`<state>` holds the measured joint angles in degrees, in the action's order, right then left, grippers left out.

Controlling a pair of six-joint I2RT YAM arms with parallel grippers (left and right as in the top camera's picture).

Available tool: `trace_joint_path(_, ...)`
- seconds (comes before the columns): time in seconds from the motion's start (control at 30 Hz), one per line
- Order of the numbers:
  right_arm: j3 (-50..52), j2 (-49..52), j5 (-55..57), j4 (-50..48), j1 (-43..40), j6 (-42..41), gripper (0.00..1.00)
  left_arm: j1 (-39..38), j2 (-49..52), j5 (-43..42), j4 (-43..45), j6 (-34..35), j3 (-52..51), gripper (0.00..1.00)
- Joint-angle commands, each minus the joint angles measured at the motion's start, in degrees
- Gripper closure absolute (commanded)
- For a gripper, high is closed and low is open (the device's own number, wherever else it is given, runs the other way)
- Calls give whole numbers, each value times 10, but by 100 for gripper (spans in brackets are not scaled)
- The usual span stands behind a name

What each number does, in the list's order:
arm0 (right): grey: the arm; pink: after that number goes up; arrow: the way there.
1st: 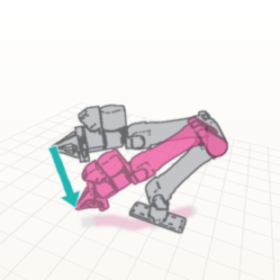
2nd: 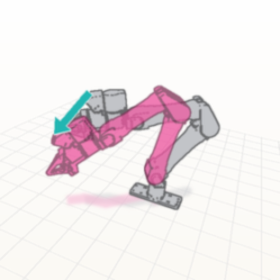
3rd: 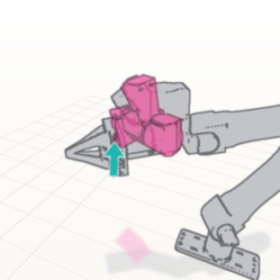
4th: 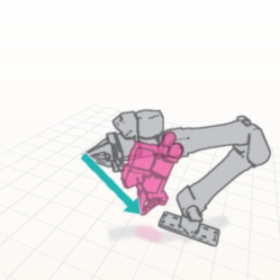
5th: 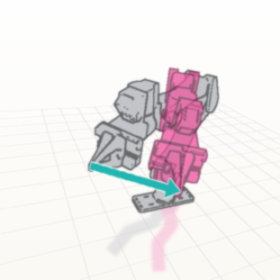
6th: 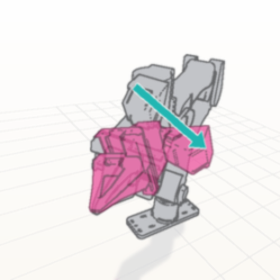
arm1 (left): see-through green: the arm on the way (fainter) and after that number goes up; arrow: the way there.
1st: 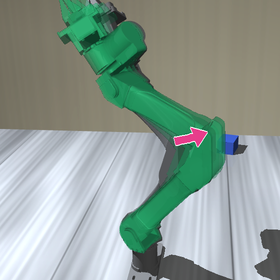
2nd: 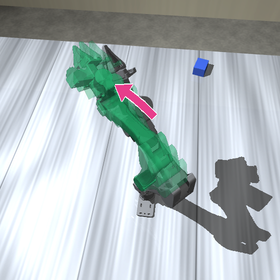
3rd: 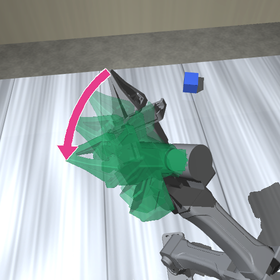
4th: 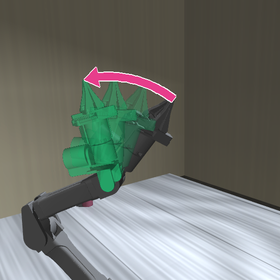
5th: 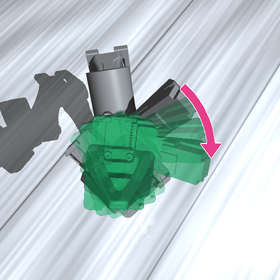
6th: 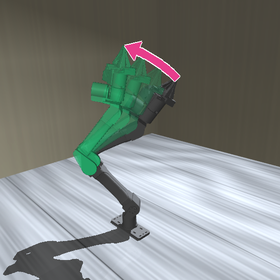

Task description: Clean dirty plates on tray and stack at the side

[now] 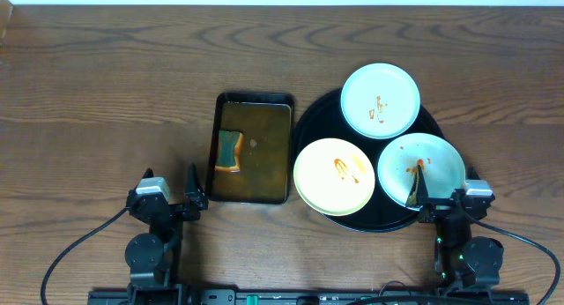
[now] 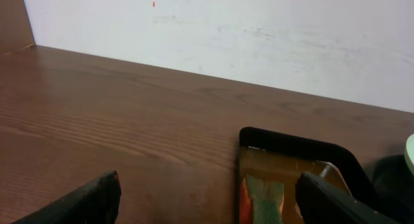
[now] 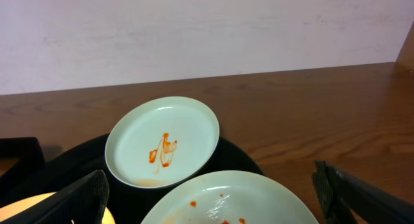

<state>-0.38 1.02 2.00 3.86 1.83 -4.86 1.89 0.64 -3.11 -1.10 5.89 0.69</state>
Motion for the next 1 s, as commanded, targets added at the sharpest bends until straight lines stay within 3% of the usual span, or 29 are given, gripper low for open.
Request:
trace_joint_path(0.0,1,-2,-7,3,-5,6,1,3,-4,-10,-27,-9,-4,13)
trace_joint_path(0.53,-37,26,-14,51,-5,-58,1,3,61,-10,-57,43,49,13)
trace_joint_path(0.97,-258,253,-14,236,-5,-59,1,3,304,-39,-187,43,267,13)
